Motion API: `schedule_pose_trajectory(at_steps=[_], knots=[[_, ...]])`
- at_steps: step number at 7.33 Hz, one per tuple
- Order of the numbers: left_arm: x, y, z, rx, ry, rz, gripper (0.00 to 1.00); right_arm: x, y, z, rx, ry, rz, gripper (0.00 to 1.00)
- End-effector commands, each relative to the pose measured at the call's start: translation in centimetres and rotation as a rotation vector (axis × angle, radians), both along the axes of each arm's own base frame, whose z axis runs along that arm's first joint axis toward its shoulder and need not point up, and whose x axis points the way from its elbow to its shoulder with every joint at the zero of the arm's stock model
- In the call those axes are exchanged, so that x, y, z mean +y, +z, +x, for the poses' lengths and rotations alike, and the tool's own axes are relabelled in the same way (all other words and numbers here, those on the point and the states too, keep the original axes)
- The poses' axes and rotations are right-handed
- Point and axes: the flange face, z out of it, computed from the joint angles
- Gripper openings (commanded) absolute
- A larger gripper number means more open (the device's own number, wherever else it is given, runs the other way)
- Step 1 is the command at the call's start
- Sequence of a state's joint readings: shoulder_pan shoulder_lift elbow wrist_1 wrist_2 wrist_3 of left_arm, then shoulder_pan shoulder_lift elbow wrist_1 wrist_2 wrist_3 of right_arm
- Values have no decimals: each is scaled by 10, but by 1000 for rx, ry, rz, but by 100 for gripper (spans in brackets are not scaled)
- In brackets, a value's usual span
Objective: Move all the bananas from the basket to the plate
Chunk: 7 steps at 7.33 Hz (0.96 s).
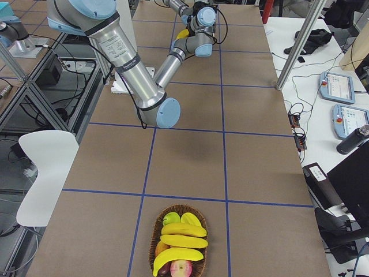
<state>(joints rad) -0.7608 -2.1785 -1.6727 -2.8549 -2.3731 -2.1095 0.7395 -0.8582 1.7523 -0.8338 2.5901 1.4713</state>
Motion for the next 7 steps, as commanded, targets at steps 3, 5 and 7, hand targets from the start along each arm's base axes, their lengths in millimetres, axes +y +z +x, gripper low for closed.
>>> schedule_pose_trajectory(at_steps=[3, 5, 7], knots=[[3, 14, -7, -13, -3, -13, 0, -4, 23, 18, 3, 39, -5, 100], [7, 57, -32, -27, -25, -10, 0, -19, 55, 54, 39, 96, -58, 100], [-13, 122, -99, -101, -56, -6, 0, -40, 99, 86, 90, 167, -121, 100]])
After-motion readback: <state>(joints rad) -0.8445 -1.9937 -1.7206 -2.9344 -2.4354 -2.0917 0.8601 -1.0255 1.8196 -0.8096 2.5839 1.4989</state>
